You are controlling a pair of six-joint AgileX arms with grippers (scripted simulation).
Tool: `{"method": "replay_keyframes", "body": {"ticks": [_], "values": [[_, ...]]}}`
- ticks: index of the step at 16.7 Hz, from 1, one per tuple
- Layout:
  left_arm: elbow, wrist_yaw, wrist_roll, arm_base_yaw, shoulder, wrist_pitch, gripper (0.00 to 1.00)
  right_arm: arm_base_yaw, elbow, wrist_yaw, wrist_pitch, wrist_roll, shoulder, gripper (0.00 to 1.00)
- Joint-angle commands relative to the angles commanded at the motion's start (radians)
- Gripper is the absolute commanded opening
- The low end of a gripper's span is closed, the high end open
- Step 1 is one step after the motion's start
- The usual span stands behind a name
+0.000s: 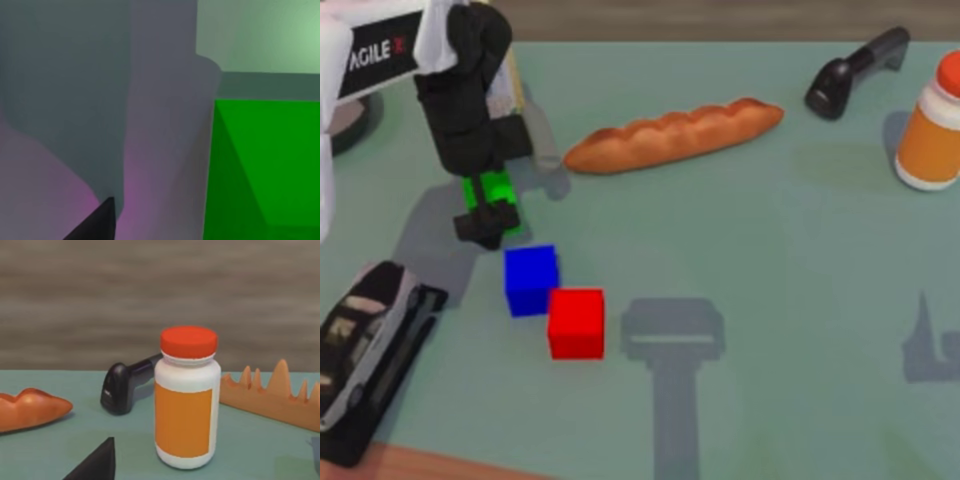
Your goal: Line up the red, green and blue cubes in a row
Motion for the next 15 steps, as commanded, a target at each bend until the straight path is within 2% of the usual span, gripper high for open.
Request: {"method": "replay_keyframes", "body": {"ticks": [13, 15], "values": [[0.000, 0.000, 0.000, 0.000, 0.000, 0.000, 0.02, 0.000, 0.000, 0.000, 0.000, 0.000, 0.000, 1.00], [0.000, 0.000, 0.000, 0.000, 0.000, 0.000, 0.00, 0.000, 0.000, 0.000, 0.000, 0.000, 0.000, 1.00]]}}
